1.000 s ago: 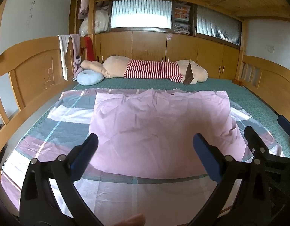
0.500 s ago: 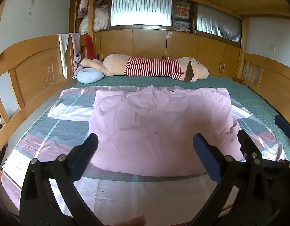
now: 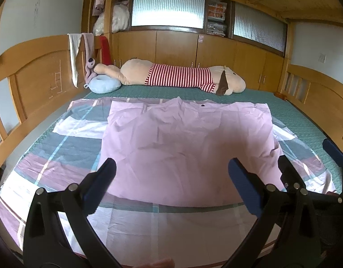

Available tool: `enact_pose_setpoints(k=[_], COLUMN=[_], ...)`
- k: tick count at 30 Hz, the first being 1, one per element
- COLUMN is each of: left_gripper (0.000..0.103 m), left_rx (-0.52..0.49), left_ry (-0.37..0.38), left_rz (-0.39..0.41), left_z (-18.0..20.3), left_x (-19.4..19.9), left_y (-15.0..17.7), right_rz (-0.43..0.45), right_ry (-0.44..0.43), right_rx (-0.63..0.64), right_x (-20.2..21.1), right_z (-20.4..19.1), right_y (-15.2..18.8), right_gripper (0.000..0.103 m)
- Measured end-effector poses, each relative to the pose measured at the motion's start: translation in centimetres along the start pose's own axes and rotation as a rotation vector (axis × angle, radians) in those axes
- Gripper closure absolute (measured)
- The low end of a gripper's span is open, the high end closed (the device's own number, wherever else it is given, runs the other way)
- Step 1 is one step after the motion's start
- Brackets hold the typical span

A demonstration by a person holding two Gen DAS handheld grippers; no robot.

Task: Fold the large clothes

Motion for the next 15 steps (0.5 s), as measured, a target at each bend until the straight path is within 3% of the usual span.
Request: enact_pose_setpoints(k=[15], left_gripper=[0.002], left_rx=[-0.005], left_ry=[-0.035], left_rz=[-0.018], left_z=[-0.4], left_x=[-1.1], left_y=[0.6], right_rz=[-0.022], right_ry=[-0.002], right_rx=[0.007], right_x=[-0.8], right_z=[0.1], right_y=[0.7], right_gripper=[0.001])
Point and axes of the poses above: each gripper's, at about its wrist camera, not at the fingertips, and x roughly against the way its jaws point, z to its right, y to its underside, the point moved 10 cm from there along -x, roughly the way its jaws point, and after that the axes turned 3 degrees about -x, right-handed, at the moved point
